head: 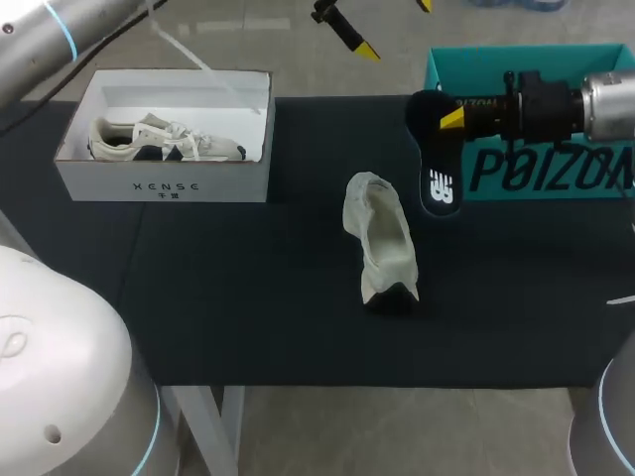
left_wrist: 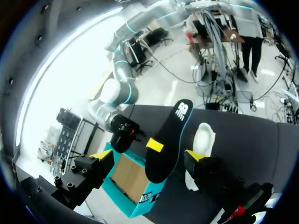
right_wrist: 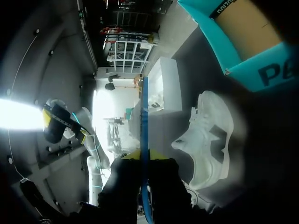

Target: Take the shoe out of the shoebox, open the shoe tongue, remove and reinsert the insole, then place the shoe into the shoebox

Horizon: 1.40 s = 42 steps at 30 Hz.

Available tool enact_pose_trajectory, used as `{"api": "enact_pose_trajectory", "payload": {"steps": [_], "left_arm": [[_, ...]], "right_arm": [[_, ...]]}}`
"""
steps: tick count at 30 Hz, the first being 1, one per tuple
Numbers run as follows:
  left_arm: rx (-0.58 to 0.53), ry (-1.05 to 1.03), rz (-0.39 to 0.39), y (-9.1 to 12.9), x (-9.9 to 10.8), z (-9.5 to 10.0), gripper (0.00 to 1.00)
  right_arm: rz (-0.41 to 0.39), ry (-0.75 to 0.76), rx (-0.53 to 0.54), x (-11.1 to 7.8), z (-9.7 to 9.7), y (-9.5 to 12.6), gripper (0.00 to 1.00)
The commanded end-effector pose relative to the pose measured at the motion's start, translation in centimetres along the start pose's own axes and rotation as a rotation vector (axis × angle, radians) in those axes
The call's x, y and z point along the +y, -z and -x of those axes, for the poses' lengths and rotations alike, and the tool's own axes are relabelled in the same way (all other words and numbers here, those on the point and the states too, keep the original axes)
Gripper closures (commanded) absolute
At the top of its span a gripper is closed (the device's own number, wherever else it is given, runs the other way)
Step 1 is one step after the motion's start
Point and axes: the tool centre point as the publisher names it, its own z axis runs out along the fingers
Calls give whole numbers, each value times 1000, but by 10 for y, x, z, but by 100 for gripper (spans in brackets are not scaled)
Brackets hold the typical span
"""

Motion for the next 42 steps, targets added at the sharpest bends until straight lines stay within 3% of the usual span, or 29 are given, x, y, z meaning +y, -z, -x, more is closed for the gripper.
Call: {"api": "enact_pose_trajectory", "payload": {"steps": [1, 7, 11, 26, 31, 36, 40, 42], "left_arm": [[-291, -171, 62, -11, 16, 0, 0], [-577, -279, 120, -4, 22, 16, 0], [-674, -228, 50, 6, 19, 19, 0], [-674, -228, 50, 6, 19, 19, 0], [-745, -655, 245, 4, 10, 6, 0], [-756, -792, 284, 7, 13, -5, 0], [-761, -843, 224, 3, 16, -23, 0], [-725, -877, 239, -5, 19, -33, 0]], "right_arm": [[-6, 2, -1, 4, 1, 1, 100], [7, 6, 0, 8, 5, 6, 100], [12, 15, 0, 10, 1, 7, 100], [-32, -11, -16, 11, -1, 1, 100], [-15, -7, -14, 11, -2, 1, 100], [-9, 3, -9, 10, -4, 2, 100], [0, -3, -33, 9, -9, 7, 100], [7, 6, -23, 9, -13, 11, 100]]}}
